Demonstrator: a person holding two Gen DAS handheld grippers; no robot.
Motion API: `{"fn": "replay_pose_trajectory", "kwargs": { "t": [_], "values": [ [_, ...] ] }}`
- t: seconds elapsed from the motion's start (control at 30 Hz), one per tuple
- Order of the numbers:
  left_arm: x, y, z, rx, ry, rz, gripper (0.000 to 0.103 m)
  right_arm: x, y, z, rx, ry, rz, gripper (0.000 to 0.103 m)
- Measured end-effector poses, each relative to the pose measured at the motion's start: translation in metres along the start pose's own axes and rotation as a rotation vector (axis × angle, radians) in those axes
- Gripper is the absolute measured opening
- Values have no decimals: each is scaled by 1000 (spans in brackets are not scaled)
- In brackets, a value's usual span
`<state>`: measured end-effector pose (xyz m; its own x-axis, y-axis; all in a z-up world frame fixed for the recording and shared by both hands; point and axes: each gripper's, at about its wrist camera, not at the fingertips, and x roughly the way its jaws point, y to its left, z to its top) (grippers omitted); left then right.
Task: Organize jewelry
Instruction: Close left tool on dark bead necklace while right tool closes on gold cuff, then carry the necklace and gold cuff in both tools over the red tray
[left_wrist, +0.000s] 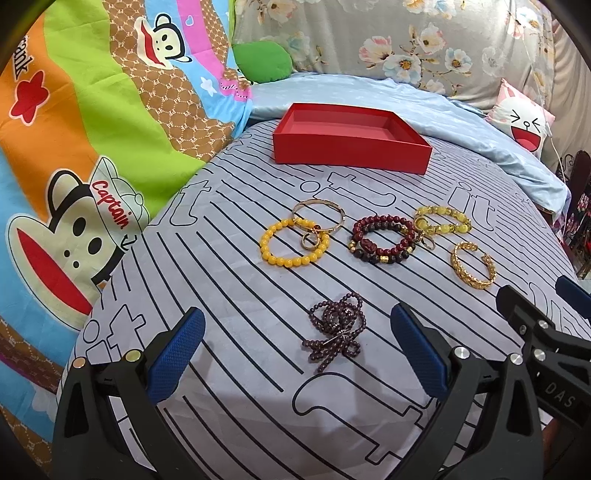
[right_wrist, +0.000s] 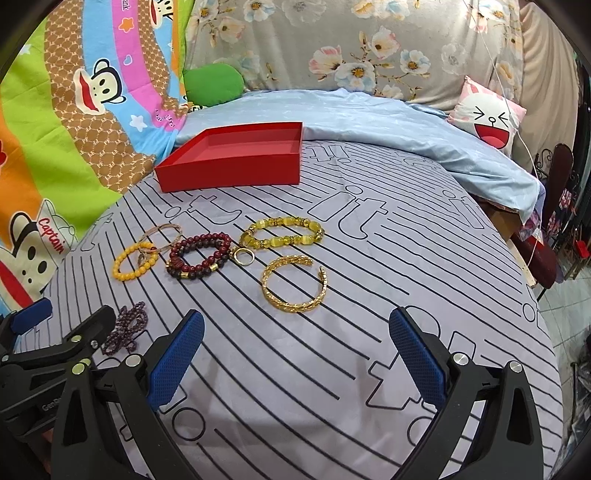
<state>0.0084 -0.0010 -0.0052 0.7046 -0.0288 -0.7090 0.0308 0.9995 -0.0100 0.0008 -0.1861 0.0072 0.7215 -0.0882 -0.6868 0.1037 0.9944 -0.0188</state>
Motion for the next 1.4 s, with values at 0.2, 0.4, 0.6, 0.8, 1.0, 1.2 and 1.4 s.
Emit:
{"fn": "replay_pose_trajectory", "kwargs": {
  "t": [0.2,0.4,0.6,0.8,1.0,1.2,1.4],
  "values": [
    [8,3,-1,-18,28,1,96,19,-5,10,6,42,7,97],
    [20,-1,-1,3,66,-16,96,45,-7,21,31,84,11,97],
    [31,1,-2,-5,104,-12,96,57,-1,24,11,101,10,96],
    [41,0,-5,2,143,-12,95,69,4,26,-7,117,12,93],
    [42,0,-4,-7,146,-62,79,80,4,23,-3,158,32,72],
    [39,-1,-2,-16,132,-121,51,81,-1,22,8,154,41,55],
    [41,0,2,-28,147,-203,15,77,-4,21,20,151,55,54]
  ]
}}
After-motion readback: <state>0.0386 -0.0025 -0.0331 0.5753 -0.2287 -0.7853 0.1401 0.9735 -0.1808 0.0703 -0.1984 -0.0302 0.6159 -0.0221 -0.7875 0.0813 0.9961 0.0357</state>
